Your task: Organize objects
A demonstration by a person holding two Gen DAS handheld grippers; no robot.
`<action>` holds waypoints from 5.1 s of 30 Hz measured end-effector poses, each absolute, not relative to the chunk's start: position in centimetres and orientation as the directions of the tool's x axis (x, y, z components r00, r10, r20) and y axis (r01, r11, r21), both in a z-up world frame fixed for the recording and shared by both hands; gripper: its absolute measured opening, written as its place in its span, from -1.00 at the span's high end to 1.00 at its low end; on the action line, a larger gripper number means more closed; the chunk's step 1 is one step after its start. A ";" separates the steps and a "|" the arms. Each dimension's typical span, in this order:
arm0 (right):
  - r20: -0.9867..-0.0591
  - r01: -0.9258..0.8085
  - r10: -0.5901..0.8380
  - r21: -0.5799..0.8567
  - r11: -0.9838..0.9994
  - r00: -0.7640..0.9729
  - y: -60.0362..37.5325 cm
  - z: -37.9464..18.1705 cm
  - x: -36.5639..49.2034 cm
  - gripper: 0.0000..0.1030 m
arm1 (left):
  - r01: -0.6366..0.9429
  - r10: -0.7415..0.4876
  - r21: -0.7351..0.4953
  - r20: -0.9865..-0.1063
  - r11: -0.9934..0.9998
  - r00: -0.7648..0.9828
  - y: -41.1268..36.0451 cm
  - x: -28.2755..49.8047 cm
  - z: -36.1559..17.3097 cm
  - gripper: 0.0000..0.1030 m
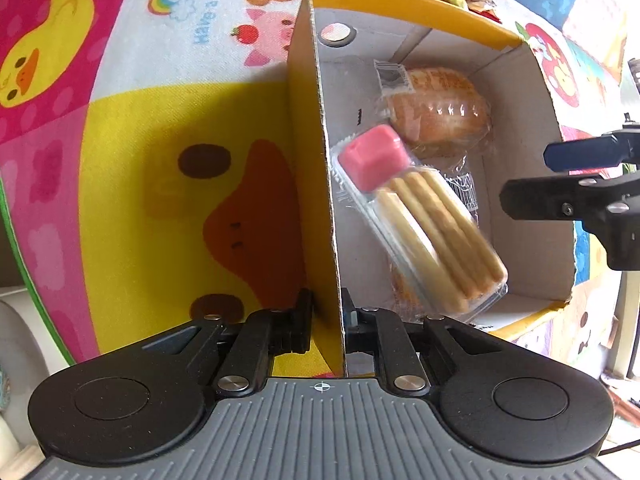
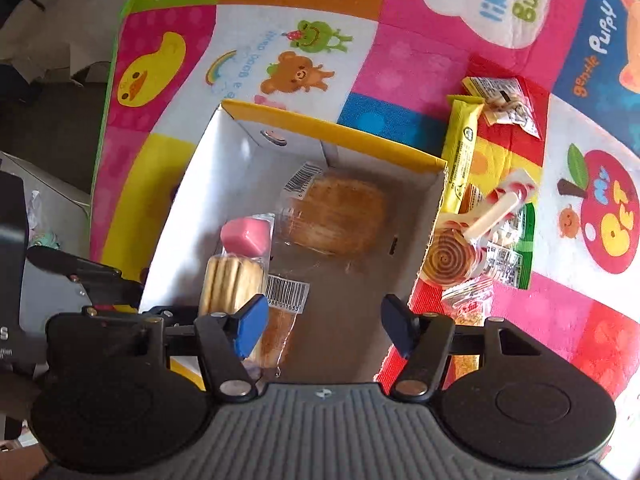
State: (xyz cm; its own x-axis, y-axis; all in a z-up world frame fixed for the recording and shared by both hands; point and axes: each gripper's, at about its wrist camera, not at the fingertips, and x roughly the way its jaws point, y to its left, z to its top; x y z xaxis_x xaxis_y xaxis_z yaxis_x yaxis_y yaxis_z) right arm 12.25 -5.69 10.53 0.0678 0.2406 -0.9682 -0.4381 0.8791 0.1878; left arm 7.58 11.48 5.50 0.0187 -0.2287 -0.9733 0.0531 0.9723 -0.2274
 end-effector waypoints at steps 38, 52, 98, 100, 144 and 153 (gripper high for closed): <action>-0.993 -0.445 0.099 0.060 0.893 0.066 -16.4 4.9 8.2 0.45 | -0.027 -0.149 -0.150 -0.989 0.988 0.021 10.2 7.5 4.2 0.77; -0.953 -0.197 0.265 0.235 0.952 0.144 -16.6 19.5 -0.6 0.45 | 0.166 -0.143 -0.135 -0.989 0.977 0.039 8.6 8.7 4.4 0.79; -0.945 -0.248 0.248 0.194 0.949 0.211 -17.3 9.2 26.2 -0.07 | -0.118 -0.075 -0.070 -0.996 0.991 -0.047 9.5 11.5 2.3 0.83; -0.950 -0.254 0.222 0.164 0.953 0.218 -16.4 7.8 29.0 -0.16 | -0.118 -0.064 -0.057 -0.997 0.991 -0.049 9.2 11.6 2.4 0.83; -0.997 -0.009 0.055 0.055 0.998 0.048 -19.7 3.3 3.0 -0.23 | 0.137 -0.130 -0.123 -0.991 0.983 0.042 8.3 11.5 2.4 0.80; -0.989 -0.131 -0.014 -0.033 0.991 0.146 -18.4 5.8 3.9 -0.26 | 0.136 -0.120 -0.114 -0.992 0.984 0.036 7.5 12.4 3.1 0.81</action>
